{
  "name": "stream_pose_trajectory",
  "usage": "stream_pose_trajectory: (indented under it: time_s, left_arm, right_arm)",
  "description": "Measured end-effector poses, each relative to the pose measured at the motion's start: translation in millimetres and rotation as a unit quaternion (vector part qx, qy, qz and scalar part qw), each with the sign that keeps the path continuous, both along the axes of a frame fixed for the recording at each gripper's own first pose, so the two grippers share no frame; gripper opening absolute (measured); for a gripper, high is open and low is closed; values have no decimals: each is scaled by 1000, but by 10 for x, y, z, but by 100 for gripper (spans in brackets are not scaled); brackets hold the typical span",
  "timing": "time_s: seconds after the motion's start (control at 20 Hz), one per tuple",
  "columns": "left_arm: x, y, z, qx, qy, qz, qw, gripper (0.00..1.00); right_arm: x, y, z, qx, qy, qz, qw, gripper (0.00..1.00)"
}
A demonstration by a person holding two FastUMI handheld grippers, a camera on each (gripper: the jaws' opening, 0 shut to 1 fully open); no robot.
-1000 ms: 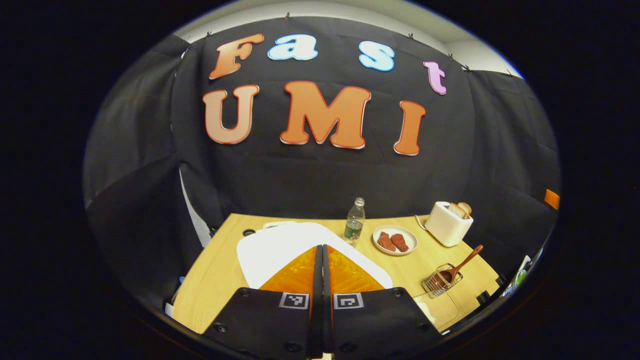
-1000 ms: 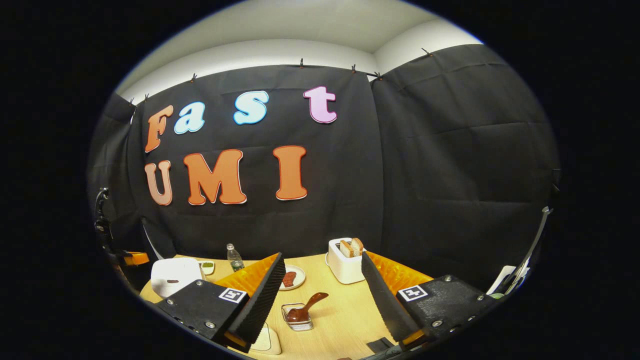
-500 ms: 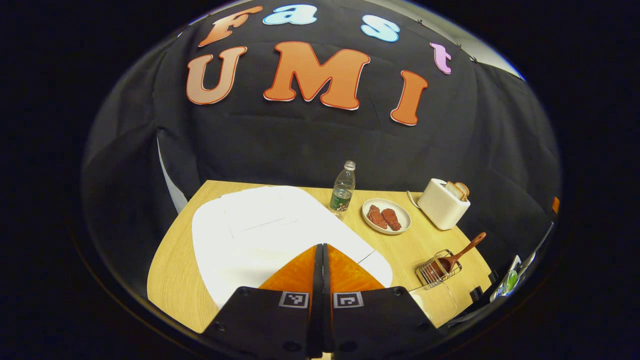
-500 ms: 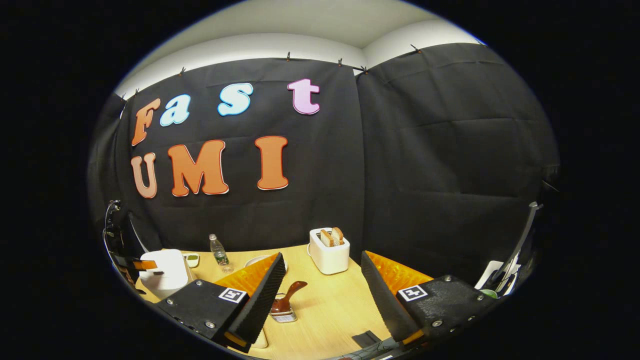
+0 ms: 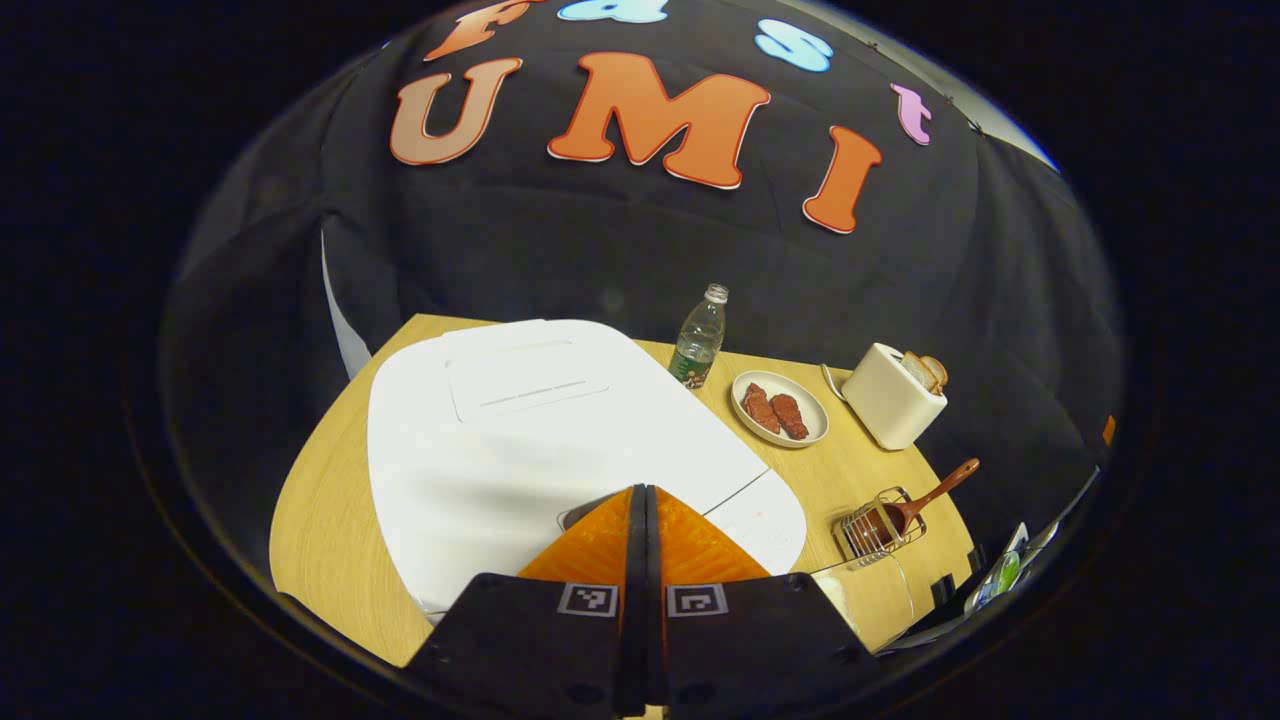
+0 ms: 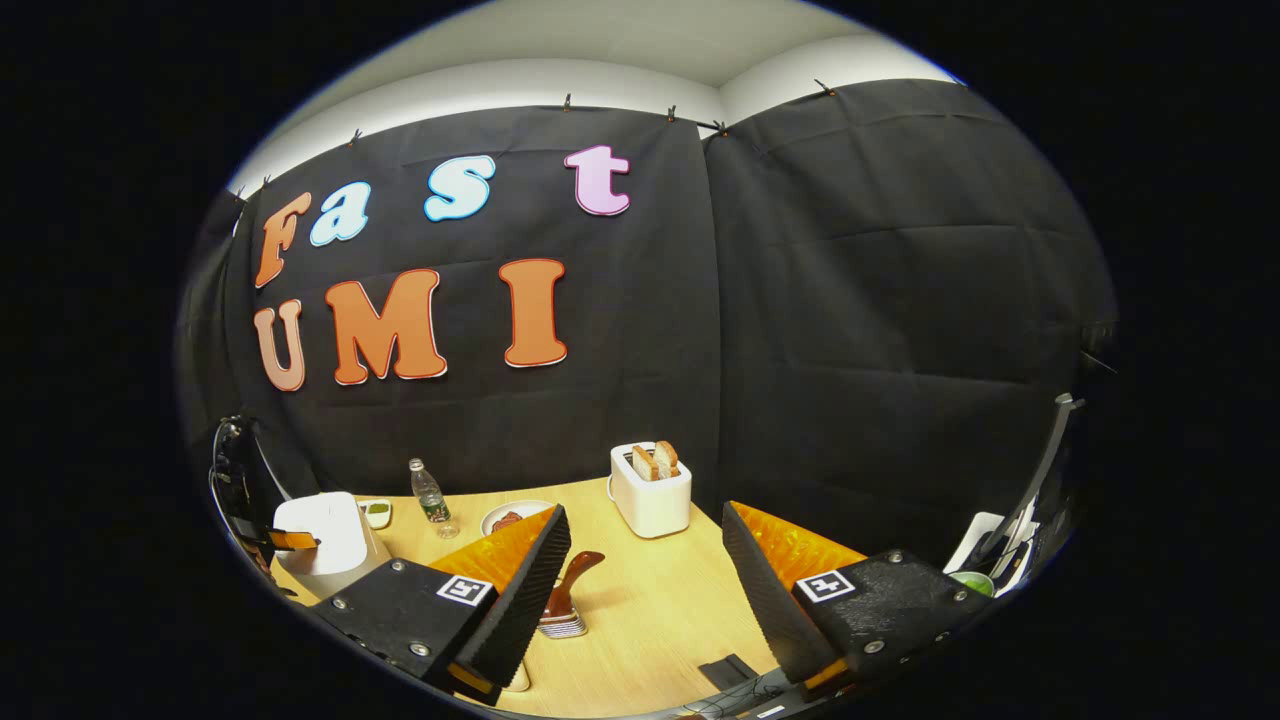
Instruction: Close the left gripper, press the button to open the rice cooker; take a wooden spoon from the chopstick holder with the right hand, scoop a spoonful of rice and pour it into the rice cooker, then put the wooden spoon back into the chopstick holder.
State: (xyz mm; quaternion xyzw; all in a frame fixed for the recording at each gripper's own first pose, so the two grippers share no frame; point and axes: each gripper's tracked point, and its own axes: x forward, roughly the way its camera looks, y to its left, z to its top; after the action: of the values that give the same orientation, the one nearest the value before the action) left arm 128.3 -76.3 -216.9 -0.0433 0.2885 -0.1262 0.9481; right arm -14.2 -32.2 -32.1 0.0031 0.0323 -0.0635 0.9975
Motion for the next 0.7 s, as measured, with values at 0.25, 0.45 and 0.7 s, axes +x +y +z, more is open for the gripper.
stream_pose_trajectory:
  time_s: [0.25, 0.45, 0.7]
  left_arm:
    - [47, 18, -45, 4, 20, 3, 1000, 5]
    - [109, 0, -76, 128, 12, -9, 992, 5]
    - [98, 4, 130, 137, -21, -3, 990, 5]
  right_arm:
    - [-7, 65, -59, -10, 7, 8, 1000, 98]
    - [-56, 4, -124, 7, 15, 5, 1000, 95]
    - [-113, -95, -166, 42, 14, -2, 999, 95]
